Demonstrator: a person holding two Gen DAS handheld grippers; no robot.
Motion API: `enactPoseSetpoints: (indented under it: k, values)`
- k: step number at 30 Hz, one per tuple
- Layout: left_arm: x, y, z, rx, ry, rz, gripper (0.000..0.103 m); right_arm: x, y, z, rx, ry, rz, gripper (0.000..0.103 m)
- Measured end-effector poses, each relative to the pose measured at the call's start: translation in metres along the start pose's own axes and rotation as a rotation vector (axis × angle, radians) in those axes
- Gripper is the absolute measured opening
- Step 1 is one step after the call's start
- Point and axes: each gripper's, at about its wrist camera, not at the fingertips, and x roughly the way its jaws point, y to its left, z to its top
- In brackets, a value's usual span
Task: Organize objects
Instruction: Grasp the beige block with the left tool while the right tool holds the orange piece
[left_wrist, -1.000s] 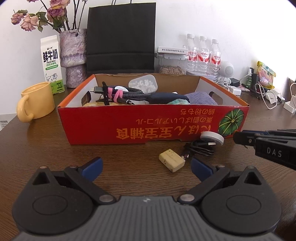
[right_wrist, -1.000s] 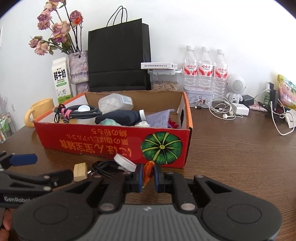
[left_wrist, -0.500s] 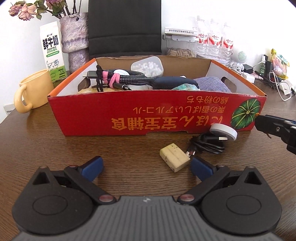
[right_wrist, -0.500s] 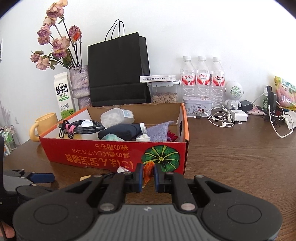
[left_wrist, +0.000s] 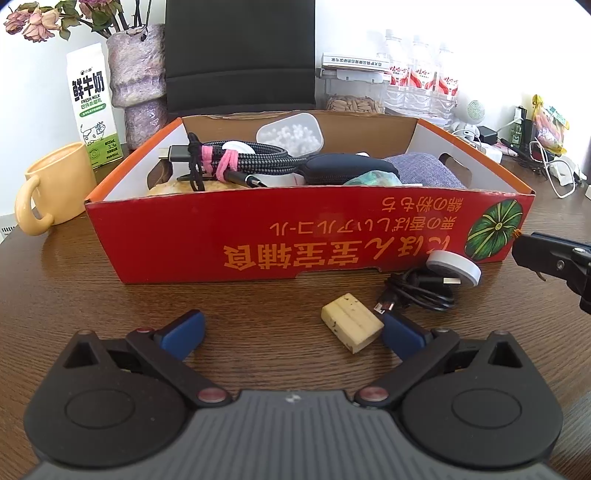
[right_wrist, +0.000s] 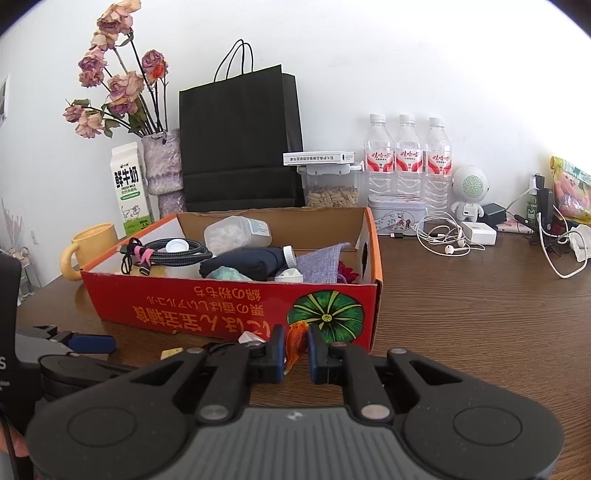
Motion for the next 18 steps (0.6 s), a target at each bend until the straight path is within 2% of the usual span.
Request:
enactPoseSetpoints:
  k: [4,10,14,18]
  values:
    - [0.000,0.000,0.001,0.013,-0.005,-0.020,0.100,0.002,0.002,-0.001,-0.006,0.007,-0.001,0.011]
    - [-0.007,-0.010,-0.002,0.064,-0.039,-0.074,0.069,0.003,0.003,-0.003,-0.010,0.012,-0.003,0.011]
    - [-0.012,-0.016,-0.003,0.091,-0.051,-0.114,0.035,0.003,0.002,-0.003,-0.011,0.011,-0.001,0.011]
    - [-0.012,-0.015,-0.004,0.080,-0.052,-0.121,0.035,0.004,0.002,-0.003,-0.010,0.009,0.000,0.011]
